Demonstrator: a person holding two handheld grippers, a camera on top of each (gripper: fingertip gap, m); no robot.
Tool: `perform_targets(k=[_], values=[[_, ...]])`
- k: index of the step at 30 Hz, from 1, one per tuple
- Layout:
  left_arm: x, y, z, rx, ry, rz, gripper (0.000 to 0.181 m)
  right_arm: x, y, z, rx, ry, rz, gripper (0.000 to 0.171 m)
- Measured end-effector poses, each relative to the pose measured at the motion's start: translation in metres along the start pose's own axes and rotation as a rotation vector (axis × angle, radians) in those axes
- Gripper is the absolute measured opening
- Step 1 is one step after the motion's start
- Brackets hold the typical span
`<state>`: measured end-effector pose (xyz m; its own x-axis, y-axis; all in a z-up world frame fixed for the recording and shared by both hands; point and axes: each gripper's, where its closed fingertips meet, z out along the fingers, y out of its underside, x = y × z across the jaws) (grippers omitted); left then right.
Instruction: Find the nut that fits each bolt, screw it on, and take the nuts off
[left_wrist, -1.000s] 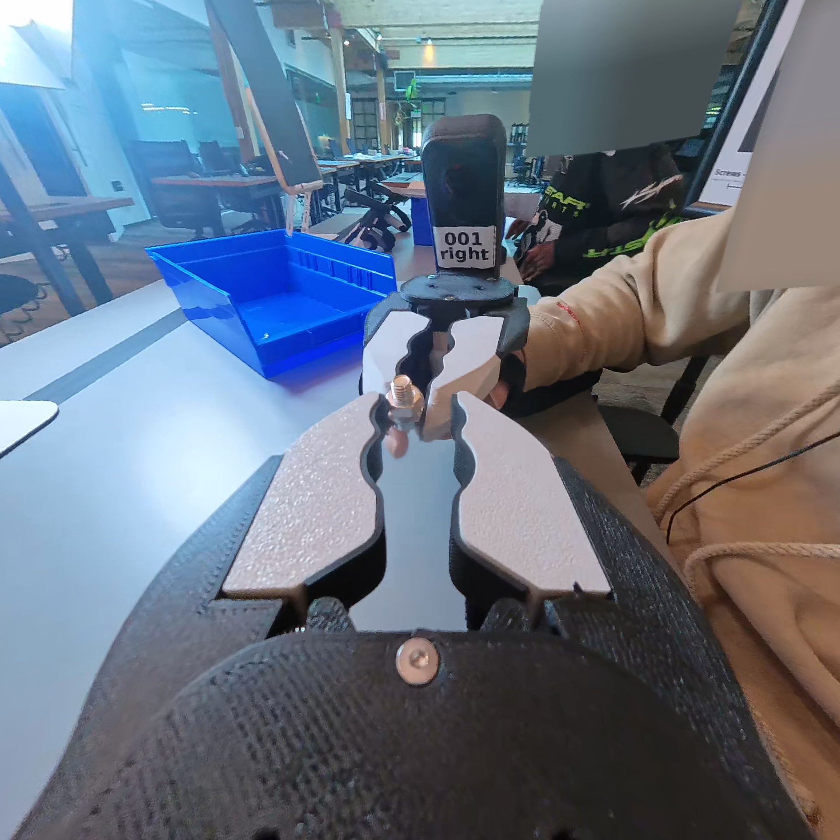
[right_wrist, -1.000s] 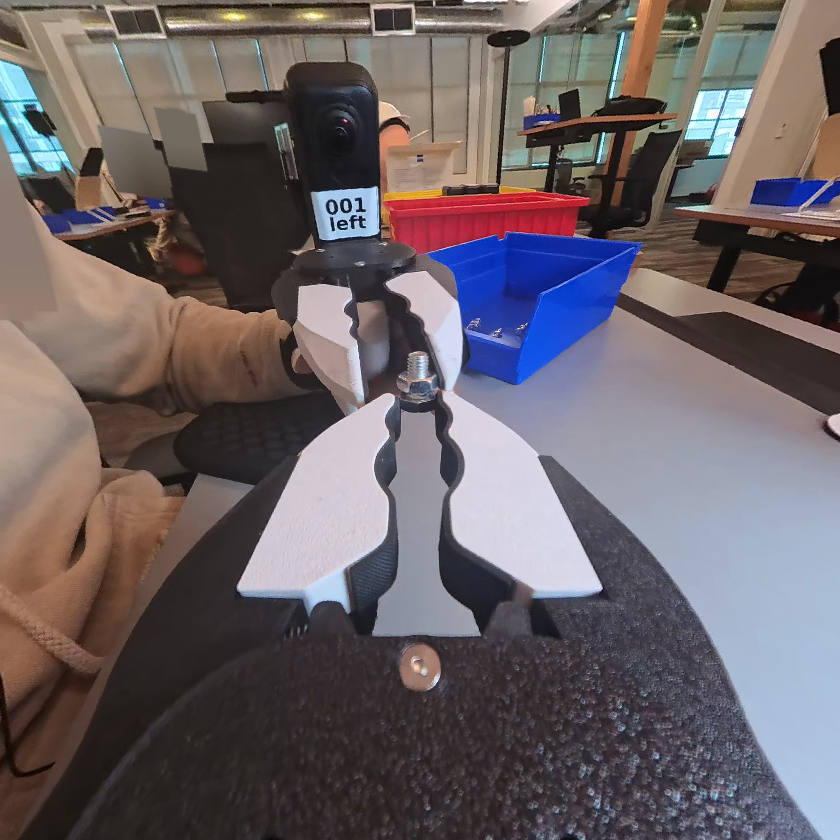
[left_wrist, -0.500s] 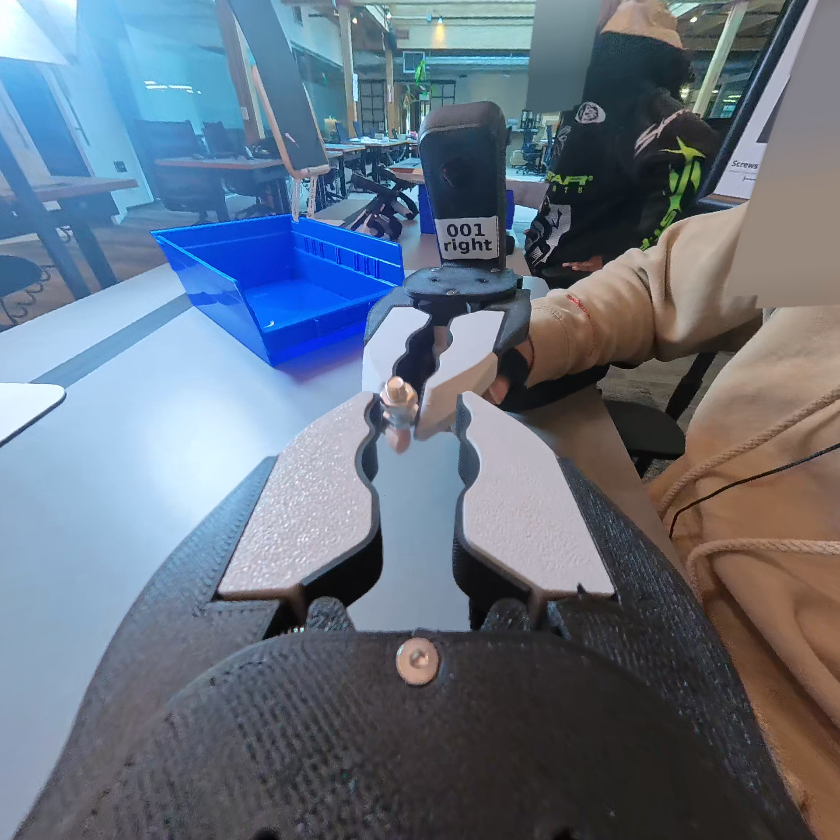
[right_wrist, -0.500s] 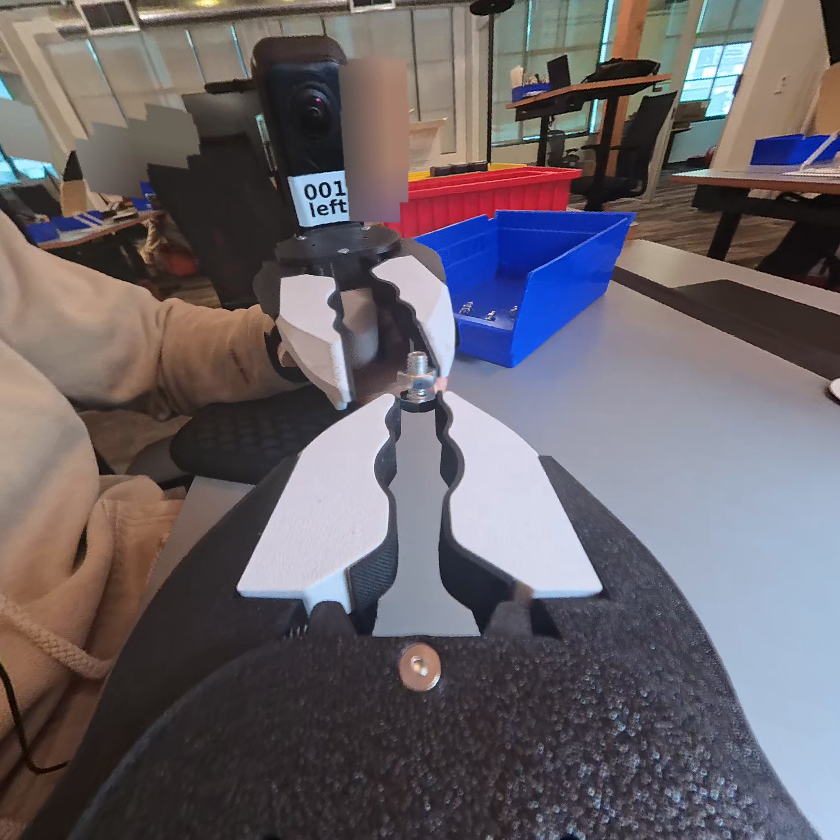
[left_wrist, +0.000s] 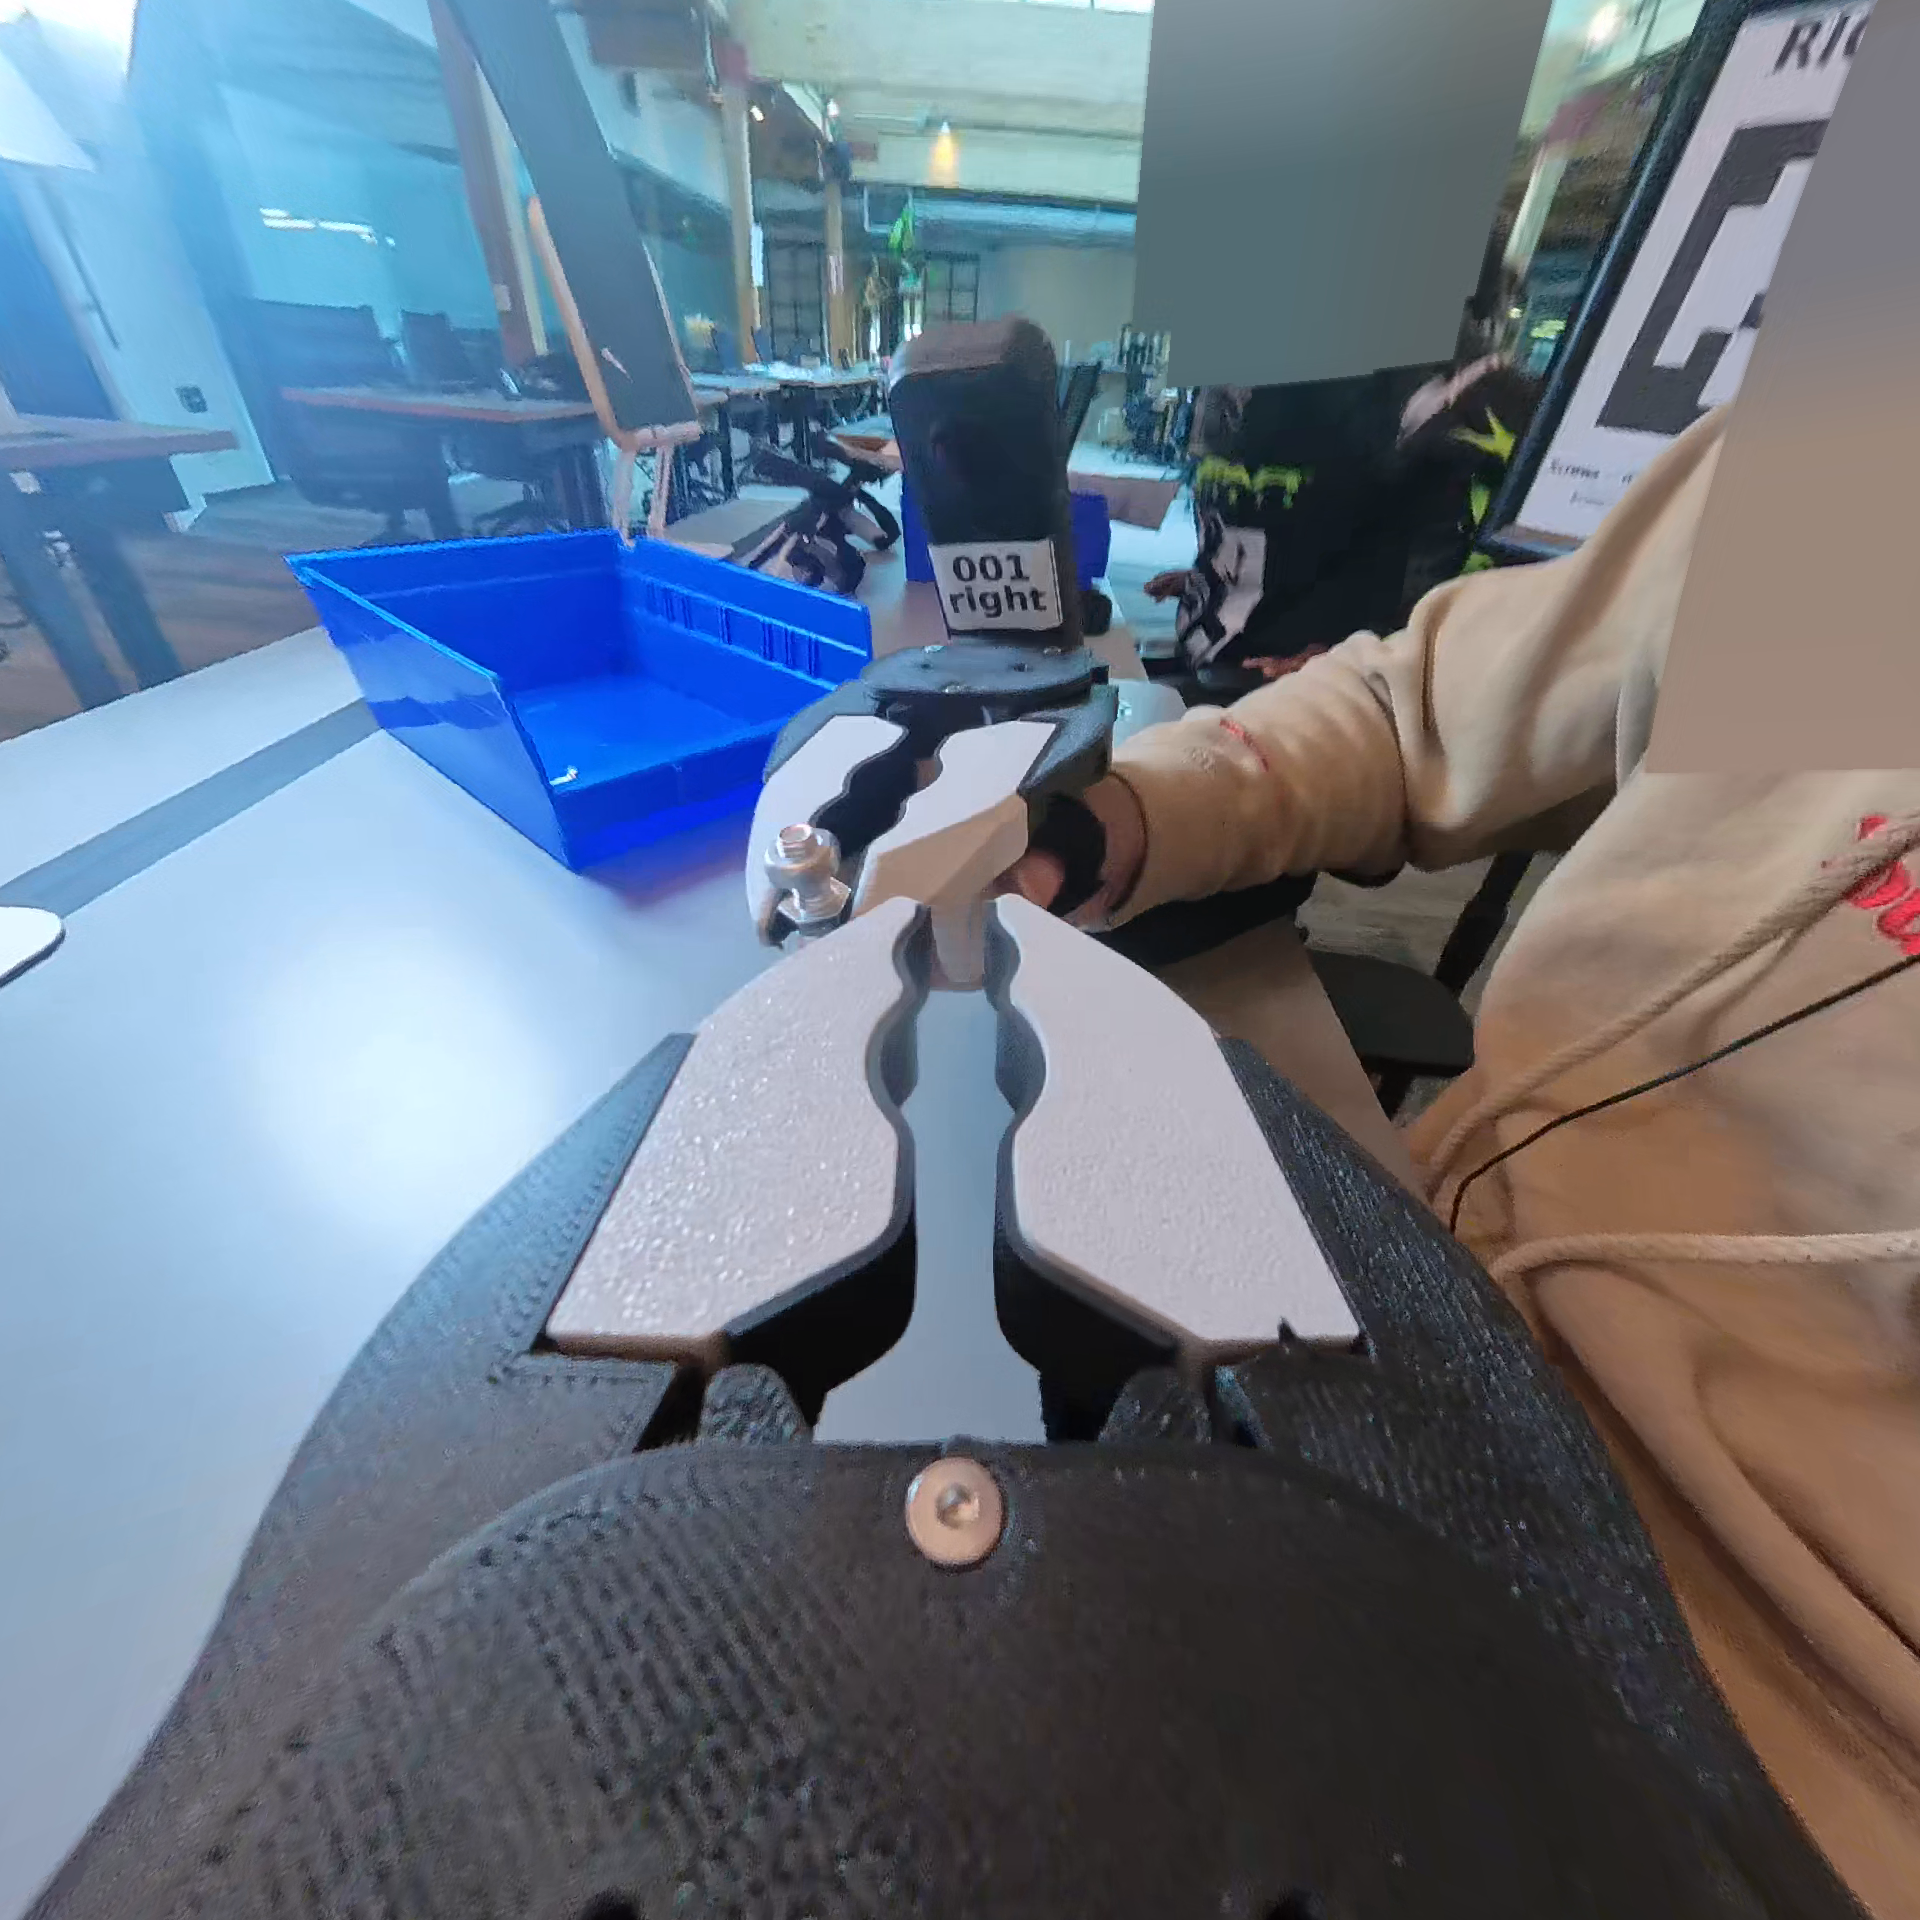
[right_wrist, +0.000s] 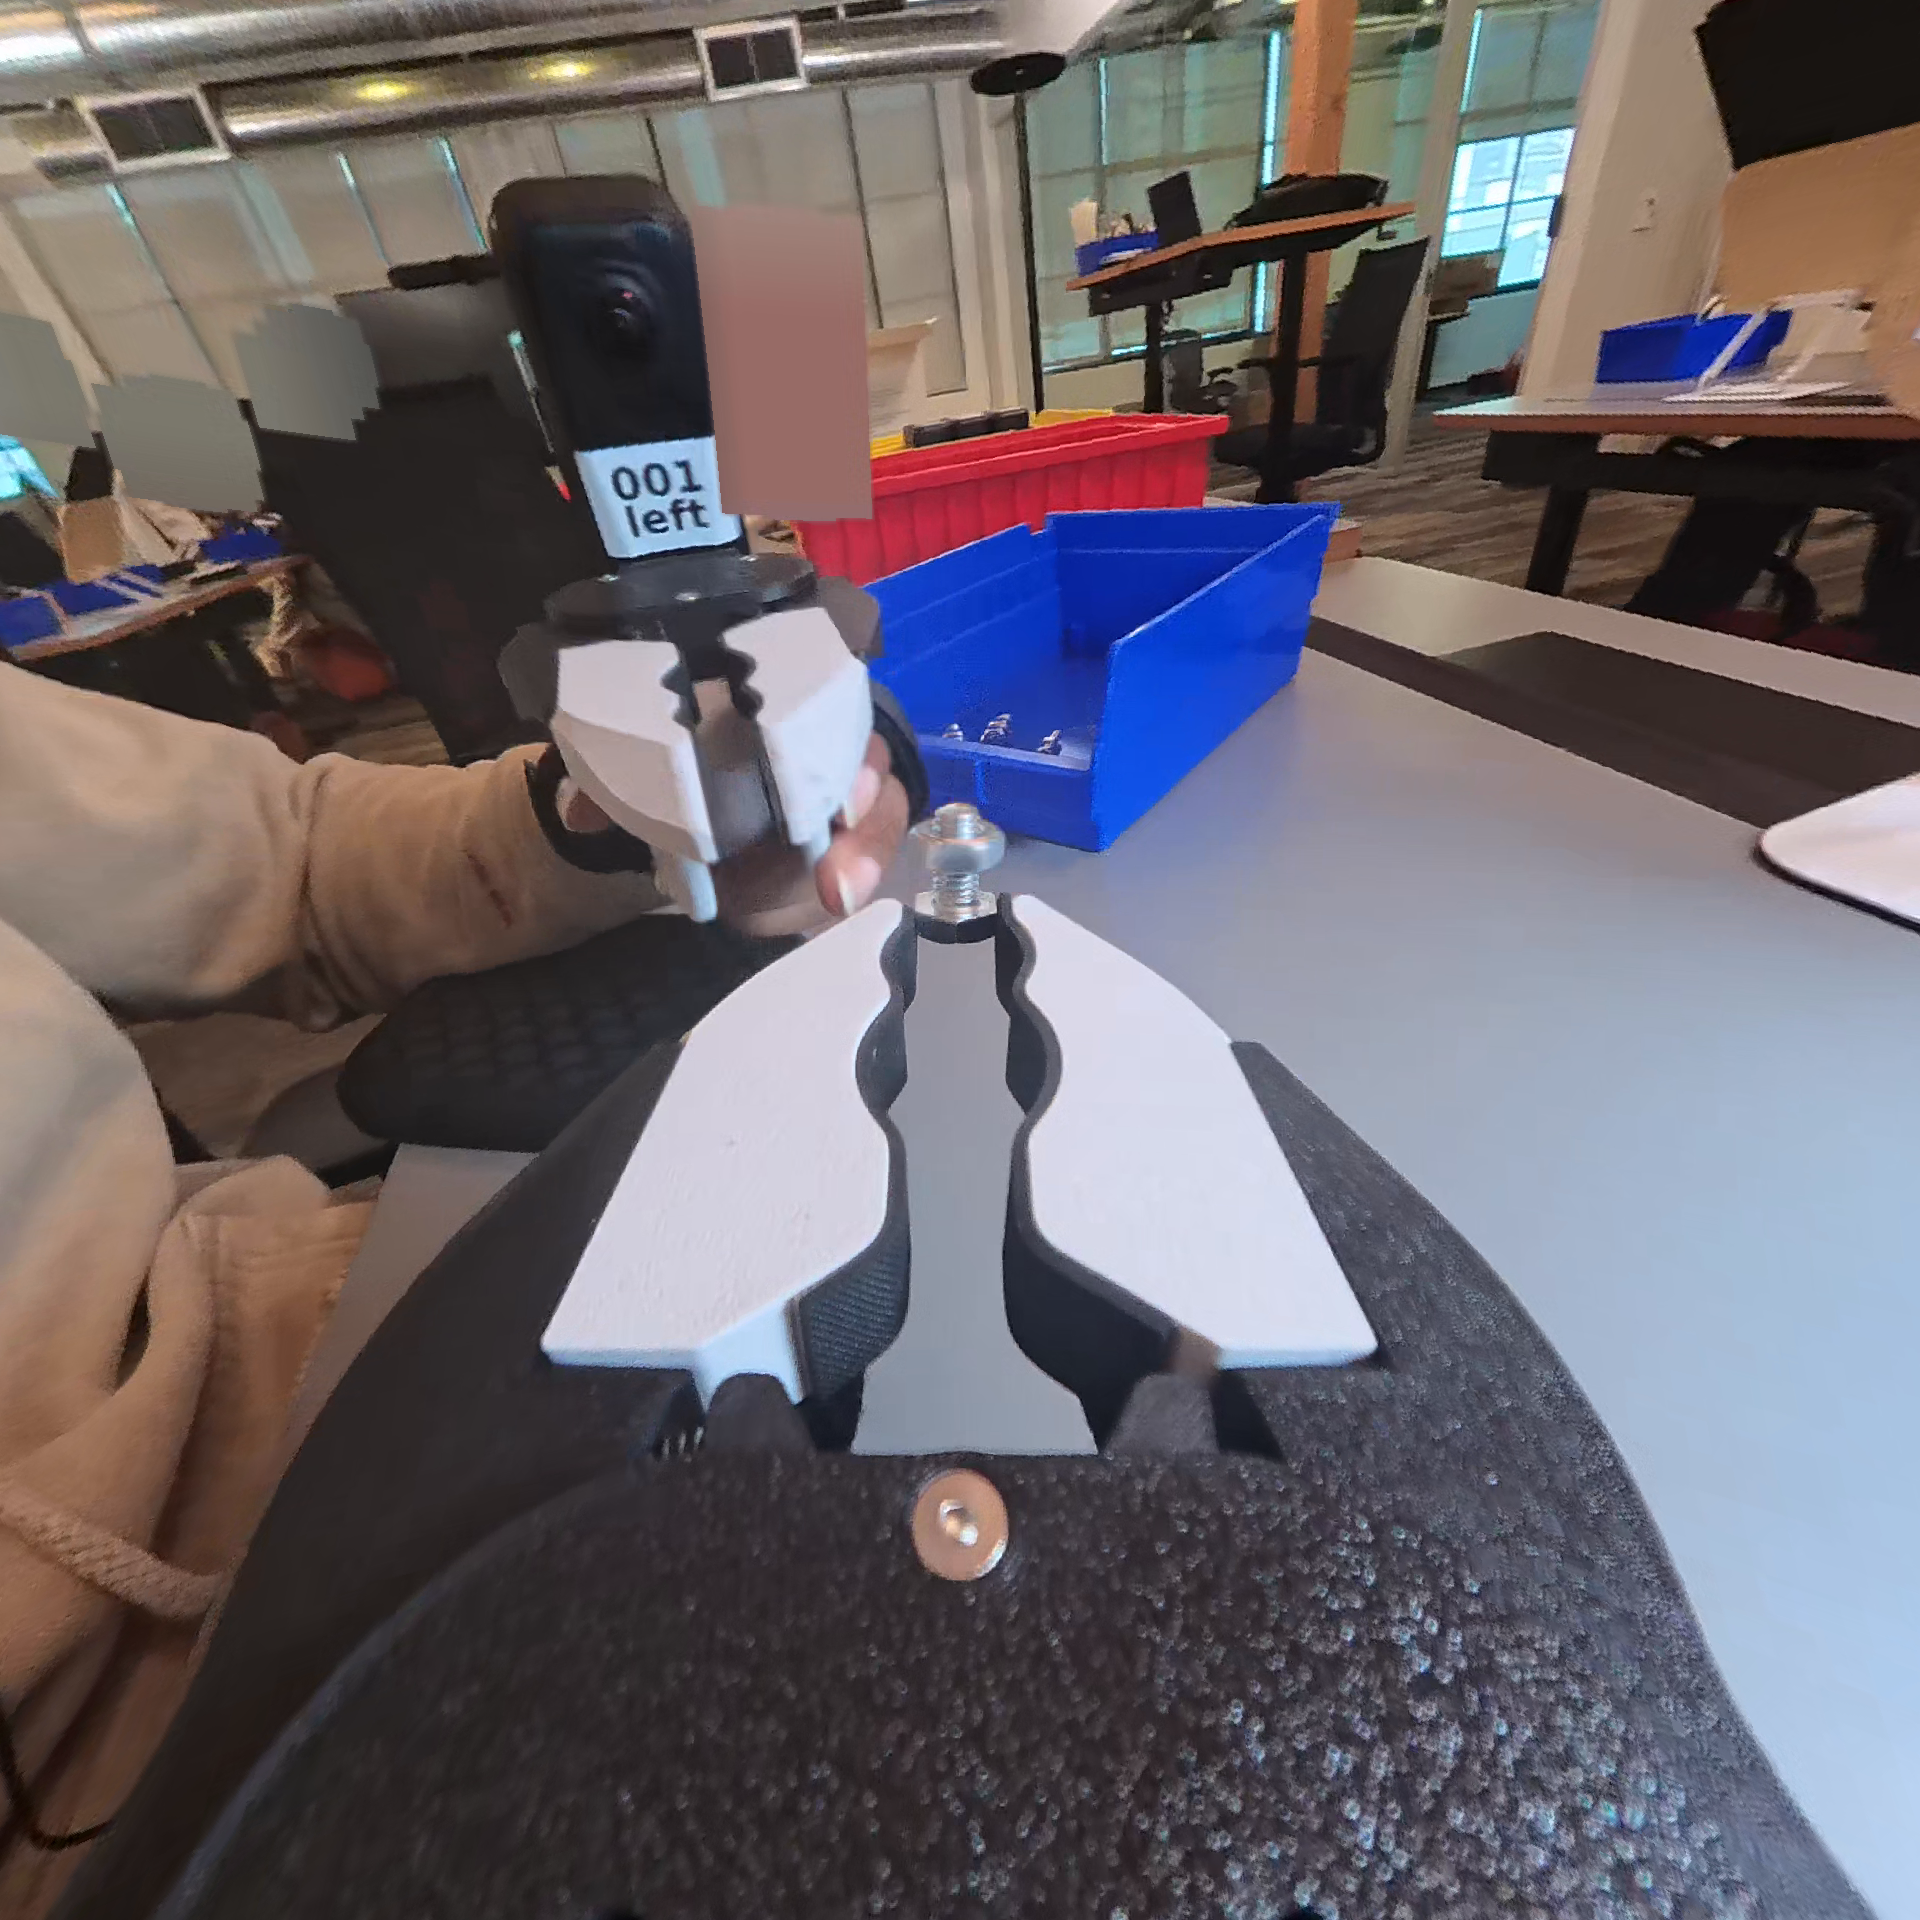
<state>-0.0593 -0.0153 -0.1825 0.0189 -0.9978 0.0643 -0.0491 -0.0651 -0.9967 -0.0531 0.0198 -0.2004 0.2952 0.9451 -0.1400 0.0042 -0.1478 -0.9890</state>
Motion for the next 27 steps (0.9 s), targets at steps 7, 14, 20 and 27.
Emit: perform_targets(k=[7,14,20,27], values=[[-0.013,0.007,0.007,-0.02,-0.099,0.031,0.039,-0.018,0.007,0.008,-0.032,-0.058,-0.037,0.014],[-0.004,-0.003,-0.002,0.008,-0.016,0.002,0.015,-0.001,0.002,0.001,-0.013,0.005,-0.017,0.014],[-0.013,0.009,0.006,-0.036,-0.099,0.038,0.037,-0.018,0.008,0.009,-0.039,-0.055,-0.048,0.014],[-0.007,-0.002,-0.002,-0.004,-0.05,0.036,0.017,0.001,0.0,0.0,-0.01,0.01,-0.017,0.014]])
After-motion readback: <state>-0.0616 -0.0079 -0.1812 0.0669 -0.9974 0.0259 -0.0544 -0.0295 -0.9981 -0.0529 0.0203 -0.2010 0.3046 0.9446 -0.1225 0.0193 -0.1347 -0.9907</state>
